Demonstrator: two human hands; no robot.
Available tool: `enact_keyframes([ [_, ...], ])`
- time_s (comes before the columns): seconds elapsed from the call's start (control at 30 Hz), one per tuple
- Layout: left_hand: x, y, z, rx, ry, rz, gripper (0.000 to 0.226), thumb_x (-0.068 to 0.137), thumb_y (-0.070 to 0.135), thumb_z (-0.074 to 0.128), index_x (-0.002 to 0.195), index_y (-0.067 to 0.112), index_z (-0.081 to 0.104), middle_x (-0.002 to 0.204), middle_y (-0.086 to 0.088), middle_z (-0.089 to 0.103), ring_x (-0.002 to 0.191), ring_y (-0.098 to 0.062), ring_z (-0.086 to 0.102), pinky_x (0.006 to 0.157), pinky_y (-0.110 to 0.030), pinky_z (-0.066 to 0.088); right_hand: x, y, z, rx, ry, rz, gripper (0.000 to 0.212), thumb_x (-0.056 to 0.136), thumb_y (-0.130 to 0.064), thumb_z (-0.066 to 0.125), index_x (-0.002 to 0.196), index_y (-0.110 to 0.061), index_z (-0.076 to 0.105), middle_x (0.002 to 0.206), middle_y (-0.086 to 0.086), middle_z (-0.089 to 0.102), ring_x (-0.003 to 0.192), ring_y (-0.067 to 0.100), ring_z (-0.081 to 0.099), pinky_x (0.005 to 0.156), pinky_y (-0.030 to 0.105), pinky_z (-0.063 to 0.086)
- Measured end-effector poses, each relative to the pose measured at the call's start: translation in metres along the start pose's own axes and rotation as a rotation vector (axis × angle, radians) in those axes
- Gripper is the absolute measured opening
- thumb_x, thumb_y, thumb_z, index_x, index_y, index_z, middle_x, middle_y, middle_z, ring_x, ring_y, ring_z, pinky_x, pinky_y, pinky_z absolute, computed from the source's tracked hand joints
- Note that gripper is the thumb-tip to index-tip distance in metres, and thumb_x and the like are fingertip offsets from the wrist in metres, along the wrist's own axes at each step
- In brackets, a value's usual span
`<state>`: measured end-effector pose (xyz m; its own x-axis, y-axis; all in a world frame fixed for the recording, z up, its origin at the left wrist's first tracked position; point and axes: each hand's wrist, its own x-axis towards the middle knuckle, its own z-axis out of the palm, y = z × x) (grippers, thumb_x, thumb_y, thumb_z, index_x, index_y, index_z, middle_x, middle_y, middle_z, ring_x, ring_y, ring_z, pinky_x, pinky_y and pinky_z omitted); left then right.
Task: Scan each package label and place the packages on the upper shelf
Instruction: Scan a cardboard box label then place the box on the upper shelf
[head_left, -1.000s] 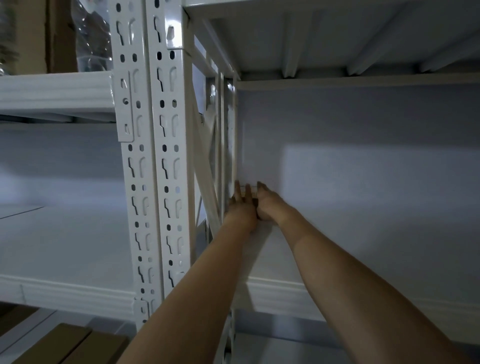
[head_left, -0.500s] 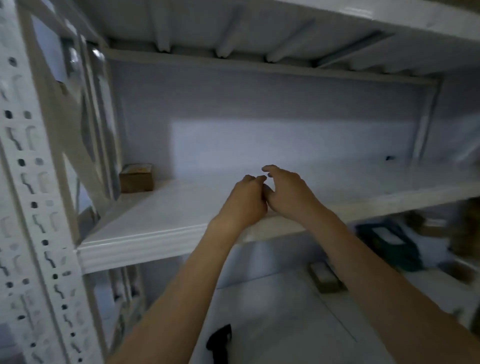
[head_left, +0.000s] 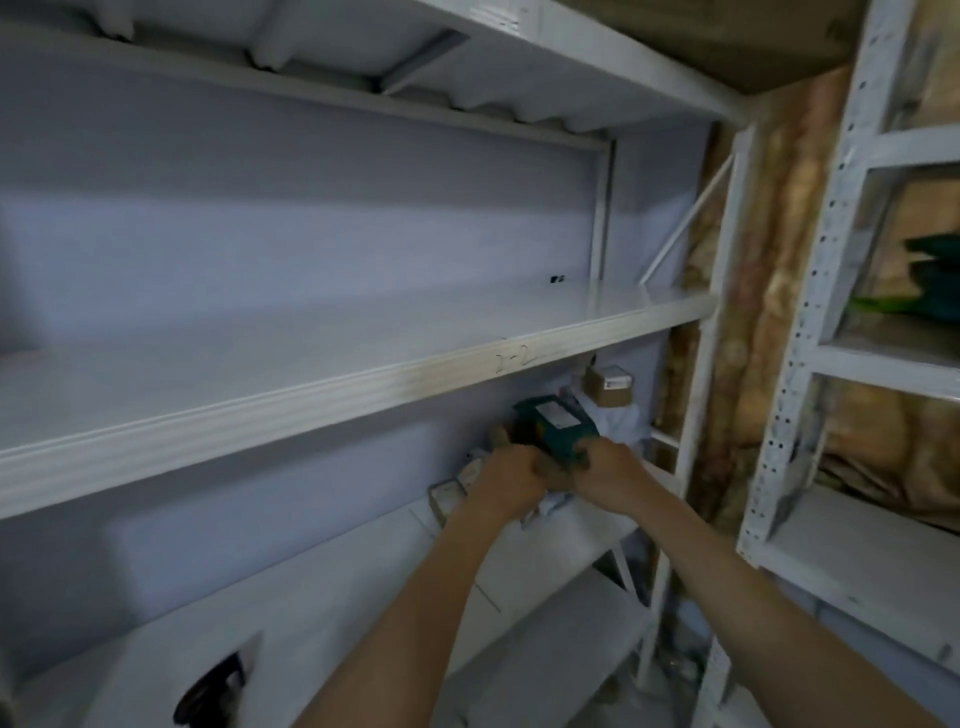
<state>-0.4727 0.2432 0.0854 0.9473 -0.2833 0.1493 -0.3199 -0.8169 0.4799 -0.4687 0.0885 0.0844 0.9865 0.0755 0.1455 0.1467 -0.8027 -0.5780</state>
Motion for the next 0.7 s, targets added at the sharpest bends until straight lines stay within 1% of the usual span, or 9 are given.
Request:
enact_keyframes([
  [0.1,0.038,-0.003,0.043,-0.096,0.019,-0.154,0.037,0.095,0.013,0.05,0.068,0.038,0.042,0.118,-0.011,0.067,0.108,-0.025,0.062,0.086,-0.025,0.043,0.019,0.056,-0.001,0.06,-0.031,0.083,0.036,0.1,-0.017,0.052,0.066,-0.017,0.039,0.066,0.001,0.045,0.059,0.011,0.042,0.053,0.022,0.031],
  [0.17,0.061,-0.01,0.07,-0.159,0.037,-0.244,0.041,0.097,0.016,0.05,0.066,0.038,0.034,0.113,-0.008,0.067,0.104,-0.021,0.06,0.086,-0.025,0.044,0.035,0.086,0.003,0.098,-0.076,0.133,0.032,0.102,-0.019,0.048,0.07,-0.015,0.043,0.069,0.004,0.045,0.057,0.011,0.038,0.052,0.023,0.027],
  [0.23,0.077,-0.02,0.096,-0.198,0.034,-0.319,0.039,0.1,0.018,0.046,0.066,0.035,0.038,0.091,-0.004,0.064,0.098,-0.02,0.058,0.088,-0.024,0.048,0.05,0.11,0.009,0.144,-0.155,0.169,0.021,0.104,-0.024,0.046,0.107,-0.009,0.06,0.102,0.012,0.062,0.078,0.019,0.056,0.063,0.026,0.04],
  [0.3,0.081,-0.028,0.115,-0.225,0.001,-0.386,0.026,0.102,0.018,0.041,0.084,0.029,0.057,0.104,-0.01,0.066,0.105,-0.022,0.06,0.083,-0.019,0.044,0.064,0.128,0.02,0.183,-0.175,0.211,0.04,0.105,-0.027,0.045,0.139,-0.008,0.049,0.135,0.015,0.055,0.11,0.029,0.058,0.083,0.03,0.046],
  [0.37,0.091,-0.041,0.132,-0.234,0.001,-0.414,0.03,0.102,0.013,0.038,0.121,0.01,0.062,0.126,-0.016,0.062,0.114,-0.028,0.059,0.081,-0.023,0.045,0.076,0.138,0.032,0.195,-0.194,0.224,0.046,0.105,-0.028,0.043,0.145,-0.006,0.043,0.145,0.016,0.049,0.124,0.032,0.053,0.093,0.032,0.043],
  [0.43,0.102,-0.053,0.142,-0.251,0.039,-0.429,0.033,0.1,0.008,0.039,0.127,0.002,0.058,0.123,-0.022,0.062,0.111,-0.035,0.061,0.082,-0.035,0.052,0.094,0.144,0.047,0.183,-0.241,0.218,0.045,0.107,-0.025,0.04,0.145,-0.001,0.044,0.147,0.018,0.048,0.128,0.034,0.05,0.097,0.032,0.041],
  [0.57,0.134,-0.077,0.159,-0.312,0.056,-0.544,0.028,0.094,0.004,0.039,0.111,0.001,0.061,0.103,-0.028,0.064,0.096,-0.043,0.064,0.065,-0.041,0.048,0.137,0.151,0.079,0.169,-0.303,0.194,0.039,0.108,-0.021,0.038,0.142,-0.004,0.05,0.146,0.017,0.048,0.129,0.031,0.05,0.093,0.028,0.039],
  [0.63,0.154,-0.089,0.165,-0.357,0.038,-0.612,0.023,0.095,0.008,0.039,0.085,0.007,0.059,0.082,-0.018,0.06,0.07,-0.03,0.059,0.063,-0.036,0.044,0.163,0.152,0.094,0.171,-0.357,0.189,0.038,0.107,-0.014,0.04,0.142,-0.002,0.048,0.147,0.018,0.046,0.132,0.031,0.048,0.085,0.021,0.032],
  [0.7,0.18,-0.102,0.168,-0.409,0.03,-0.639,0.021,0.097,0.013,0.042,0.083,0.012,0.057,0.086,-0.013,0.061,0.073,-0.023,0.057,0.067,-0.03,0.044,0.189,0.152,0.105,0.188,-0.361,0.21,0.04,0.105,-0.012,0.045,0.141,0.004,0.047,0.145,0.021,0.048,0.132,0.033,0.048,0.092,0.026,0.039],
])
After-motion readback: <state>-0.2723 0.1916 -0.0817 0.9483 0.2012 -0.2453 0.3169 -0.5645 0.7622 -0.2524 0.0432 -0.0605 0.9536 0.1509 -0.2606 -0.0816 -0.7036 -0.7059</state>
